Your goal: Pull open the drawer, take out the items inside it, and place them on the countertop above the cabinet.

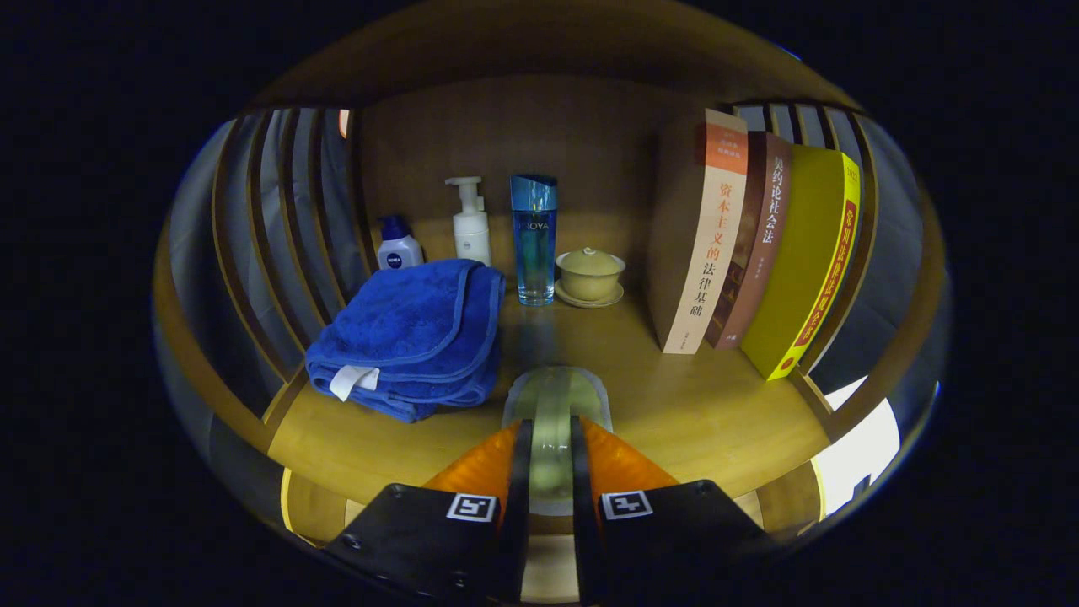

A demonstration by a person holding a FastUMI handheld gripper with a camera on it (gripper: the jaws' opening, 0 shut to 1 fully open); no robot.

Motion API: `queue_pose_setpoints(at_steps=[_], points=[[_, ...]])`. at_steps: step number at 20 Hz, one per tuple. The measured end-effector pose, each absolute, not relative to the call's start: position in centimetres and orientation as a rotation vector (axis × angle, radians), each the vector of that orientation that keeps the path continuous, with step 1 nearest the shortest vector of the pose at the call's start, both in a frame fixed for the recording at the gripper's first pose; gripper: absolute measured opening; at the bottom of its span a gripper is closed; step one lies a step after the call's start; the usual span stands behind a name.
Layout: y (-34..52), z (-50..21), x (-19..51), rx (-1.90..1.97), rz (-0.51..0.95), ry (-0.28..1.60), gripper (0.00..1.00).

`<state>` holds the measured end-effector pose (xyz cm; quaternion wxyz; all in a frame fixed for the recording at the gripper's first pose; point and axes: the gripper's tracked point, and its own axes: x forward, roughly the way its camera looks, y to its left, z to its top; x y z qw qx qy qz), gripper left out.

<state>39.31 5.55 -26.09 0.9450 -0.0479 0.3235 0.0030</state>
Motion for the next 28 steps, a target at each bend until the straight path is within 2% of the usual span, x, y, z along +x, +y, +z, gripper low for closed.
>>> queue_pose_setpoints(at_steps=[4, 11, 20, 25, 28], points=[[5.4, -26.6, 38.9, -0.103, 0.007, 0.676, 0.41], [6.8, -24.6, 36.8, -0.130, 0.050, 0.629, 0.95], [9.3, -14.2, 28.9, -0.106, 0.171, 0.419, 0.97], [10.7, -7.7, 21.8, -0.136, 0.228, 0.283, 0.97], [11.5, -6.7, 17.6, -0.124, 0.259, 0.239, 0.97]])
